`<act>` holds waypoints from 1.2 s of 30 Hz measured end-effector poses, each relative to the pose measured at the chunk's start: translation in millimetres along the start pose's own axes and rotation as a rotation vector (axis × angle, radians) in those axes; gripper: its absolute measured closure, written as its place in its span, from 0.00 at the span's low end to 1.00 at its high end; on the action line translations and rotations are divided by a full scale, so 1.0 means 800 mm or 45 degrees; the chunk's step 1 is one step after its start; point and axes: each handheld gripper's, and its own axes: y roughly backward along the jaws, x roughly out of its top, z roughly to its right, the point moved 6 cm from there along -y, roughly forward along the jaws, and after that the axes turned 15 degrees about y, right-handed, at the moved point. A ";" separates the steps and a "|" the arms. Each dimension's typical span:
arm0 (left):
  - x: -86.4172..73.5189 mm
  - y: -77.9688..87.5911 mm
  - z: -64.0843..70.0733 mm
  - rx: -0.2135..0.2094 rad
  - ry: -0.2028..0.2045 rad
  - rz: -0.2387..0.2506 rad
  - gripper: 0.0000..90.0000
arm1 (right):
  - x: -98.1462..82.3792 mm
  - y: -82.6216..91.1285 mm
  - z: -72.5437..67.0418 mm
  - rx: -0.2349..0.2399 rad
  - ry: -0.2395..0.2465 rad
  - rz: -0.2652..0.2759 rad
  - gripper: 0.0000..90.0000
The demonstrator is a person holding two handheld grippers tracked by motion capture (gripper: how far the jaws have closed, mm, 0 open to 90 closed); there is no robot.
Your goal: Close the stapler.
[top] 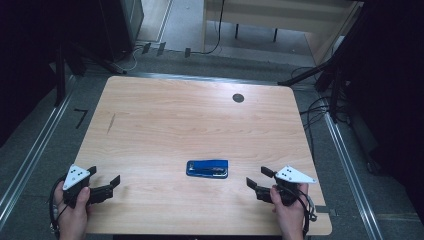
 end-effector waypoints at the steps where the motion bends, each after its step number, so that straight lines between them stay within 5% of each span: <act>1: 0.000 0.000 0.000 0.000 0.000 0.000 0.09 | -0.001 0.002 0.001 -0.001 -0.003 -0.001 0.29; 13: 0.000 0.000 0.000 0.001 0.000 -0.003 0.09 | -0.014 0.016 0.018 -0.029 -0.002 -0.044 0.17; 36: 0.000 0.000 0.000 0.001 -0.002 -0.005 0.09 | -0.056 0.067 0.061 -0.113 -0.034 -0.113 0.10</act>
